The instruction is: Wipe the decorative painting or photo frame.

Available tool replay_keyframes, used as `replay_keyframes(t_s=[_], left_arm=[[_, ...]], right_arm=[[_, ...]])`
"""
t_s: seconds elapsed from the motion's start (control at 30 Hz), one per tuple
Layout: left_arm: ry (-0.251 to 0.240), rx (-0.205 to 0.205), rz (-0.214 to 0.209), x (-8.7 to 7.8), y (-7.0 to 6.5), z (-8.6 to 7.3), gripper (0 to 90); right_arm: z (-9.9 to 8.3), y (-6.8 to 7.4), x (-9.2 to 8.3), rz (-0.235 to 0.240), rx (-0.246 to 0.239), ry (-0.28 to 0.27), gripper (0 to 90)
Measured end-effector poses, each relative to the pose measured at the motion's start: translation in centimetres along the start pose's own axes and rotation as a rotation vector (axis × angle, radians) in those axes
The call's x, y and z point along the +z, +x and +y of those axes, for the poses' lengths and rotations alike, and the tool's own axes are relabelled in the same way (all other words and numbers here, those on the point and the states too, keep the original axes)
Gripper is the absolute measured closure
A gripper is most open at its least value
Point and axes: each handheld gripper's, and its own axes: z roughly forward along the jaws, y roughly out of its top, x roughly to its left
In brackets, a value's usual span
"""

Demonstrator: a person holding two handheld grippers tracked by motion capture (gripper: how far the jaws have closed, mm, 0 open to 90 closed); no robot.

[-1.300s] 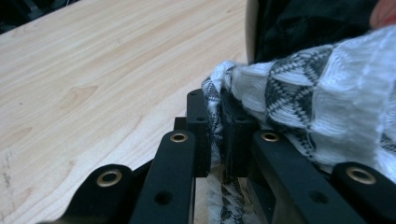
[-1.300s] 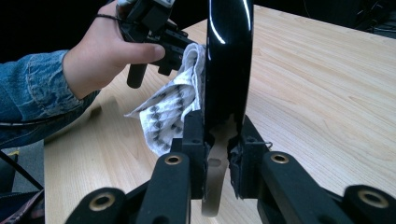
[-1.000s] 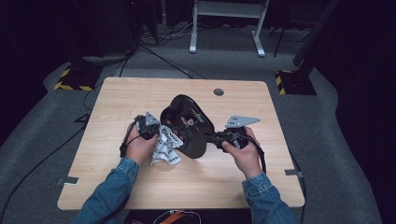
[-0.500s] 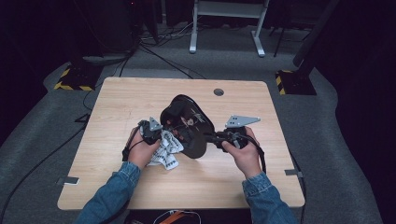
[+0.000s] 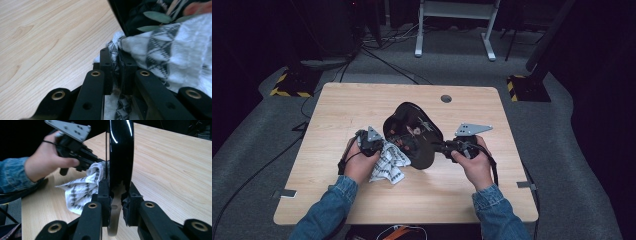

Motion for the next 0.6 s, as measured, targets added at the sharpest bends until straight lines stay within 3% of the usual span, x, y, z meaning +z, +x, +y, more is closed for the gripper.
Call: replay_keyframes(t_s=[0.03,0.13,0.27,0.43,0.6], left_arm=[[0.000,0.000,0.000,0.0,0.0,0.0,82.9],[-0.047,-0.010,-0.043,-2.6,0.4,0.0,82.6],[-0.079,-0.007,-0.051,-5.1,0.3,0.1,82.5],[-0.094,0.007,-0.055,-6.8,0.2,0.0,82.4],[-0.096,0.005,-0.068,-9.2,1.0,-0.6,82.2]], right_arm=[[0.0,0.0,0.0,0.000,0.000,0.000,79.0],[0.0,0.1,0.0,-0.003,-0.006,0.000,79.1],[0.1,0.3,0.1,-0.004,-0.013,0.002,79.1],[0.1,0.3,0.1,-0.004,-0.011,0.002,79.1],[0.1,0.3,0.1,-0.004,-0.011,0.003,79.1]])
